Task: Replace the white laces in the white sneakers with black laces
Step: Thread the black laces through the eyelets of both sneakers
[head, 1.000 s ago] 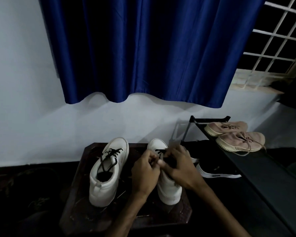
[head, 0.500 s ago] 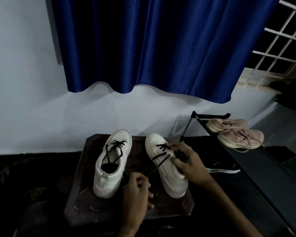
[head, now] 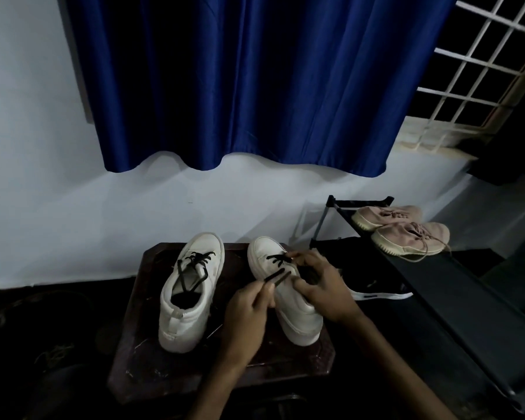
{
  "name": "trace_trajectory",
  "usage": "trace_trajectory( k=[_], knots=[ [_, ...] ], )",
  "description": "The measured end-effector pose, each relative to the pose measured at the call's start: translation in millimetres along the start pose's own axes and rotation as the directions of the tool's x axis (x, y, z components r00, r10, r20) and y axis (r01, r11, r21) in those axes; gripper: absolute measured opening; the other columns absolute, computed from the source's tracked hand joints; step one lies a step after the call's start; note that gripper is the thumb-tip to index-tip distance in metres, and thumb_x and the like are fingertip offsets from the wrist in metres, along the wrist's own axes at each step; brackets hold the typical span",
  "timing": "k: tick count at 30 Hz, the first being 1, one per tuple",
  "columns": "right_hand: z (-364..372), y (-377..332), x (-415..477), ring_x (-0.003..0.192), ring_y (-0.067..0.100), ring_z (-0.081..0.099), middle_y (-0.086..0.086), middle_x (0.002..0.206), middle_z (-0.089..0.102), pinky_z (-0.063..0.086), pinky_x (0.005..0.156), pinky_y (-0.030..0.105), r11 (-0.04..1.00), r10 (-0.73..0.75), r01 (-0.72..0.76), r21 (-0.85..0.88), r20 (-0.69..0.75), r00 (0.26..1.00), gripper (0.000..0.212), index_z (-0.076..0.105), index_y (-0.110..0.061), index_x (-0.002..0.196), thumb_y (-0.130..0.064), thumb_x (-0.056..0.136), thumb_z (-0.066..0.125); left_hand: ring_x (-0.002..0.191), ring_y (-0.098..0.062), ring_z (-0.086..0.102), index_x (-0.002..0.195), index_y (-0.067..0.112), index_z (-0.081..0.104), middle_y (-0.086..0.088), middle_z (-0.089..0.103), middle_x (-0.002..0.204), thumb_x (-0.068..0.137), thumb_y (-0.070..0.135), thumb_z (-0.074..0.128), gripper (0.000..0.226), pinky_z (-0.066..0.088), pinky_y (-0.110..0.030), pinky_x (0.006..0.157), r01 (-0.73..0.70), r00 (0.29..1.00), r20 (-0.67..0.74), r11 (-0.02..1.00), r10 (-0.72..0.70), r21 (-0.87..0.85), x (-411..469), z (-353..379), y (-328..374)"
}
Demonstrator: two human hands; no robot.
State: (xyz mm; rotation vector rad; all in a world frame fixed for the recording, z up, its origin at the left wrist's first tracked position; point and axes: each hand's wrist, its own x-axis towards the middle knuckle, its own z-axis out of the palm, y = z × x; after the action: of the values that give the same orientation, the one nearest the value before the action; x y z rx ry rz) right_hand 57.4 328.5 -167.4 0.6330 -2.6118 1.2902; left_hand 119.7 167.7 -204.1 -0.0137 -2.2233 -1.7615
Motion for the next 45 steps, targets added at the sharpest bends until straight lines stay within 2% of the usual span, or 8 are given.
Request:
trace_trajectory(
  k=[3,8,10,13,20,24,29,45],
  knots=[
    [-1.7,0.5,2.6,0.105,0.003,0.057,-0.034,0.105,0.056,0.044,0.093,0.027,0.999,0.007,-0.007,-0.036,0.002,1.0,0.031,0.069,-0.012,0.098,-0.029,0.073,0.063,0.073,-0.009,0.067,0.093,0.013,0.064,0.004,0.069,0.075,0.085,0.03,0.071,0.019,0.048,-0.034,0.093,0.256,0.943,0.015,0.696,-0.333,-0.671,7.3,-44.2,-7.3],
    [-1.2,1.4,2.2,0.11,0.004,0.059,-0.025,0.112,0.059,0.048,0.097,0.036,1.0,0.023,-0.023,0.003,0.018,1.0,0.024,0.069,-0.018,0.094,-0.024,0.072,0.065,0.075,-0.025,0.055,0.089,0.005,0.051,-0.014,0.056,0.081,0.107,0.026,0.023,0.04,0.048,-0.036,0.087,0.071,0.988,0.069,-0.013,0.137,-0.997,-20.1,-140.9,37.2],
    [-1.0,-0.6,1.4,0.11,0.003,0.059,-0.023,0.113,0.059,0.048,0.097,0.036,0.999,0.039,-0.039,-0.007,0.021,0.999,0.024,0.068,-0.019,0.093,-0.028,0.071,0.064,0.047,-0.011,0.038,0.071,0.017,0.048,0.0,0.045,0.057,0.1,0.03,0.038,0.033,0.037,-0.023,0.048,-0.046,0.998,-0.058,0.405,-0.018,-0.913,-22.8,-139.5,48.0],
    [-0.6,-4.0,0.5,0.109,0.003,0.059,-0.021,0.114,0.059,0.048,0.096,0.037,0.998,0.053,-0.053,-0.02,0.005,0.999,0.034,0.068,-0.018,0.095,-0.037,0.068,0.061,0.054,-0.01,0.053,0.084,0.026,0.054,0.006,0.058,0.062,0.088,0.048,0.055,0.023,0.044,-0.027,0.051,-0.14,0.939,-0.318,0.99,0.128,-0.015,-13.1,-98.5,53.0],
    [2.9,-4.8,-3.4,0.103,0.002,0.059,-0.025,0.112,0.054,0.05,0.091,0.038,0.995,0.037,-0.038,-0.089,-0.011,0.999,0.032,0.067,-0.023,0.097,-0.04,0.07,0.064,0.097,-0.033,0.064,0.117,0.024,0.052,-0.008,0.069,0.104,0.1,0.042,0.04,0.028,0.048,-0.039,0.075,-0.108,0.991,0.13,0.674,0.017,0.731,19.9,7.4,32.2],
    [0.1,0.1,-2.0,0.105,0.002,0.058,-0.025,0.113,0.053,0.049,0.091,0.044,0.992,0.048,-0.05,-0.113,-0.019,0.999,0.034,0.067,-0.026,0.097,-0.044,0.069,0.063,0.059,-0.014,0.059,0.089,0.016,0.061,0.0,0.062,0.068,0.099,0.028,0.05,0.019,0.047,-0.033,0.052,0.074,0.967,0.231,0.986,-0.107,0.146,21.9,-2.7,33.5],
    [-0.7,0.0,0.1,0.117,0.001,0.052,-0.031,0.126,0.043,0.047,0.097,0.048,0.991,0.041,-0.044,-0.128,-0.021,0.999,0.041,0.059,-0.04,0.107,-0.043,0.067,0.064,0.04,-0.003,0.022,0.07,0.016,0.047,0.007,0.03,0.05,0.093,0.021,0.056,0.025,0.011,-0.018,0.04,0.279,0.96,0.139,0.85,-0.242,-0.448,8.3,-50.1,42.6],
    [-12.0,-2.9,-2.3,0.083,0.014,0.061,-0.007,0.092,0.057,0.041,0.069,0.024,0.968,0.024,-0.048,-0.246,-0.099,0.995,0.013,0.066,-0.019,0.095,-0.007,0.09,0.062,0.053,-0.012,0.049,0.068,0.015,0.048,0.001,0.048,0.053,0.084,0.049,0.049,0.037,0.045,-0.048,0.063,0.062,0.996,-0.063,0.995,-0.057,0.077,-16.7,-9.8,-11.7]
  ],
)
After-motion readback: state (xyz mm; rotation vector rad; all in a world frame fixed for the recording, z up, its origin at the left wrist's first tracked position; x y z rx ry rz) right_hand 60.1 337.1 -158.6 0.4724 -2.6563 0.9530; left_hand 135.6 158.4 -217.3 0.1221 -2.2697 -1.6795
